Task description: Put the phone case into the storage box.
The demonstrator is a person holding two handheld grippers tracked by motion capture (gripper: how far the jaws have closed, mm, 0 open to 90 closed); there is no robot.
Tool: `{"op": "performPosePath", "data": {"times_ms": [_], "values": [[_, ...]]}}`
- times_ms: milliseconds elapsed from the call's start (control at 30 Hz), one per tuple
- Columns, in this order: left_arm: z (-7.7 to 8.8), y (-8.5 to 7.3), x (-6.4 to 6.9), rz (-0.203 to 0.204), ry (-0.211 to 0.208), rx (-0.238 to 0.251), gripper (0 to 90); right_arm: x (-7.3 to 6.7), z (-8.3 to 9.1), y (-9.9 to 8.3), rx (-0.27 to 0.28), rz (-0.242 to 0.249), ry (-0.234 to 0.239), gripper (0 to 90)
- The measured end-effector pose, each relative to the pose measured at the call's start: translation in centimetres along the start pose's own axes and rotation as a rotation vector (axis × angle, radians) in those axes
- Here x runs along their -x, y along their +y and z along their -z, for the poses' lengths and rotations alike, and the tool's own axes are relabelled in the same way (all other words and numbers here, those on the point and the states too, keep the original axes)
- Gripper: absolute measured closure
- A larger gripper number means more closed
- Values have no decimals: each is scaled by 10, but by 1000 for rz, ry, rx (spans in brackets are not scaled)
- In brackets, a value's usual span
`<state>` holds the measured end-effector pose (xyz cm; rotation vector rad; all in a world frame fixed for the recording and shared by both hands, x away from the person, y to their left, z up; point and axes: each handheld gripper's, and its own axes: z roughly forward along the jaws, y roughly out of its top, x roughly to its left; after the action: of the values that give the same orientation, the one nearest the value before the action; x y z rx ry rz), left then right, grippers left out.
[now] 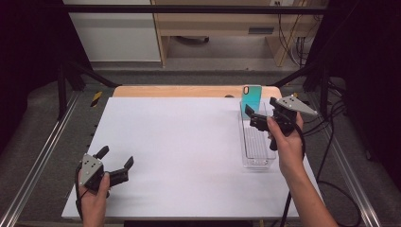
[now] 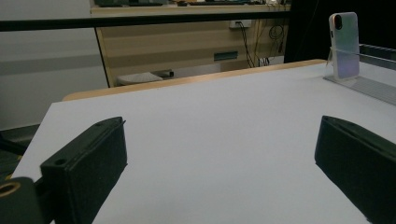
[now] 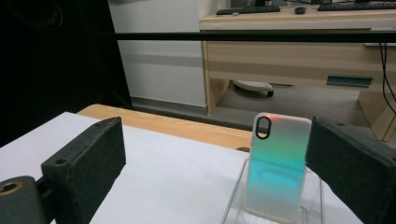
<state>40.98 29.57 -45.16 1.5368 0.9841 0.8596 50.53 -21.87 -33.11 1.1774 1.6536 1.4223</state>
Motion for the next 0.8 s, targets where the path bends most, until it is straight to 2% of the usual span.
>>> {"op": "performPosePath", "data": {"times_ms": [467, 567, 800], "values": [[0, 0, -1, 2, -2, -5, 20, 11, 12, -6, 4, -14, -19, 54], [0, 1, -1, 0, -11, 0, 20, 14, 14, -8, 1, 2, -19, 55], [1, 1, -3, 10, -5, 3, 20, 19, 21, -11, 6, 3, -23, 54]]}}
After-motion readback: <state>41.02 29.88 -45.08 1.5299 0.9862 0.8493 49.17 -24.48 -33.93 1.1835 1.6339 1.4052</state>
